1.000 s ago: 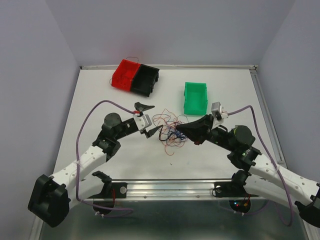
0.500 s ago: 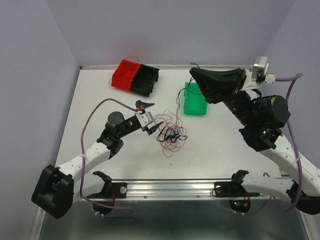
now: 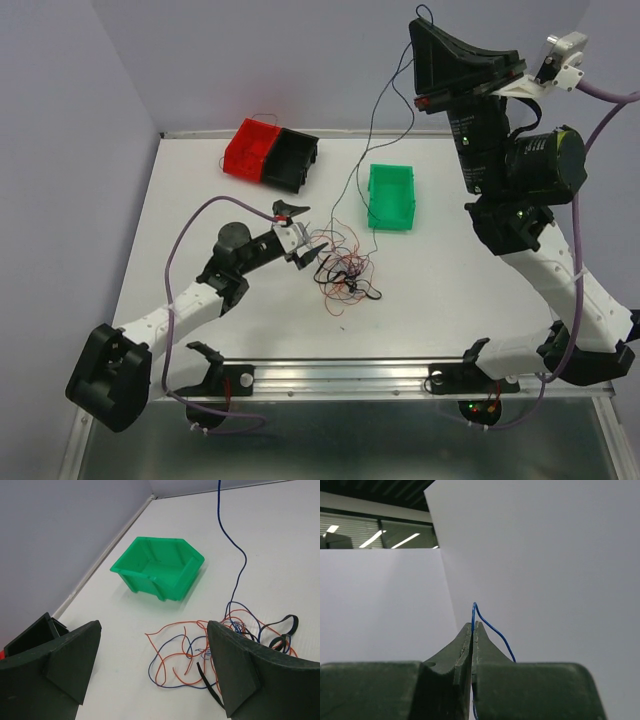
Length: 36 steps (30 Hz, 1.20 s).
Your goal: Untangle the cables
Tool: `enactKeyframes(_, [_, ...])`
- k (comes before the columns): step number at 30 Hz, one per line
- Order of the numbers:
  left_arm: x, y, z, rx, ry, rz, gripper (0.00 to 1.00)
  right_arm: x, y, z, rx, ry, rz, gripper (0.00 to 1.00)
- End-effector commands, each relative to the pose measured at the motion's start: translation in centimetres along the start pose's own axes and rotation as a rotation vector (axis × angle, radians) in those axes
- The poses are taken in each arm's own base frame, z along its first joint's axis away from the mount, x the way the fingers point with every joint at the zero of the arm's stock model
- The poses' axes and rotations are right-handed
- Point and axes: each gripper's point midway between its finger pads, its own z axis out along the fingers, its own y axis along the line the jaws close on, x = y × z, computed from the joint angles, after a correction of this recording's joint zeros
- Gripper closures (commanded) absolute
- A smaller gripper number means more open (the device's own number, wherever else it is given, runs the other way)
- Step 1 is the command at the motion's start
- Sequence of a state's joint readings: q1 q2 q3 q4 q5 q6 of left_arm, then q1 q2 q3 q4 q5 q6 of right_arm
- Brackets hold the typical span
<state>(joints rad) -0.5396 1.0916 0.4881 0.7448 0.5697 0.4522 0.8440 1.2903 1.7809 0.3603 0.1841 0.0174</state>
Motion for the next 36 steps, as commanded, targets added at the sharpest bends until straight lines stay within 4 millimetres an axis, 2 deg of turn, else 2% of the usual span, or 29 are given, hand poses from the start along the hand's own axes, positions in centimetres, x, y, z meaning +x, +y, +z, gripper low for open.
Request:
enactKeyframes(1, [-1.3, 0.9, 0.2, -0.031, -0.050, 0.040, 0.01, -4.5, -2.0, 1.4, 0.115, -0.130, -0.085, 0.99])
enactKeyframes(4, [-0.9, 0.8, 0.8, -0.015, -0.044, 0.021, 0.01, -4.5, -2.3, 2.0, 0.137, -0.138, -0.099, 1.00])
enactKeyframes(7, [-1.0, 0.9, 2.1, 0.004, -0.063, -0.028, 0.01, -4.2, -2.4, 1.7, 0.140, -0.132, -0.082, 0.99])
enactKeyframes(8, [-0.9, 0.4, 3.3, 0.045, -0.067, -0.043, 0.01, -2.7, -2.4, 1.4, 0.140, -0.105, -0.082, 1.00])
enactKeyframes(11, [-0.7, 0.0, 5.8, 0.074, -0.065, -0.058, 0.01, -2.6, -2.6, 0.6, 0.139, -0.132, -0.066, 0.99])
enactKeyframes(12, [-0.8, -0.6, 6.7, 0.087, -0.068, -0.059, 0.01, -1.9, -2.7, 0.5, 0.146, -0.130, -0.072, 1.00])
enactKeyframes(13, [-0.3, -0.4, 7.8, 0.083, -0.058, -0.058, 0.01, -1.7, -2.9, 0.5, 0.152, -0.130, -0.076, 0.99])
enactKeyframes(14, [-1.3, -0.4, 8.1, 0.084, -0.081, -0.044, 0.01, -1.6, -2.9, 0.4, 0.156, -0.129, -0.079, 0.99])
enactKeyframes(15, [-0.1, -0.8, 9.0, 0.099, -0.058, -0.060, 0.01, -1.5, -3.1, 0.5, 0.163, -0.128, -0.082, 0.99])
enactKeyframes(17, [0.1, -1.7, 10.7, 0.137, -0.059, -0.083, 0.01, -1.5, -3.2, 0.4, 0.167, -0.131, -0.082, 0.99])
enactKeyframes(20, [0.1, -3.0, 12.0, 0.193, -0.055, -0.105, 0.01, -1.6, -3.6, 0.1, 0.188, -0.136, -0.082, 1.00])
enactKeyframes(24, [0.3, -5.8, 11.9, 0.302, -0.066, -0.121, 0.01, -2.1, -4.1, -0.6, 0.214, -0.152, -0.087, 1.00])
enactKeyframes(27, [1.1, -7.5, 12.2, 0.343, -0.052, -0.126, 0.01, -2.4, -4.2, -0.7, 0.217, -0.160, -0.084, 0.99])
enactKeyframes(30, [1.3, -8.8, 12.4, 0.391, -0.053, -0.140, 0.04, -2.5, -4.0, -0.6, 0.210, -0.166, -0.073, 0.99])
enactKeyframes(35, [1.4, -9.6, 12.5, 0.402, -0.054, -0.155, 0.04, -2.5, -4.0, -0.6, 0.209, -0.167, -0.072, 0.99])
enactKeyframes(36, [2.2, -10.1, 12.9, 0.399, -0.030, -0.165, 0.05, -2.3, -4.1, -0.6, 0.215, -0.164, -0.068, 0.99])
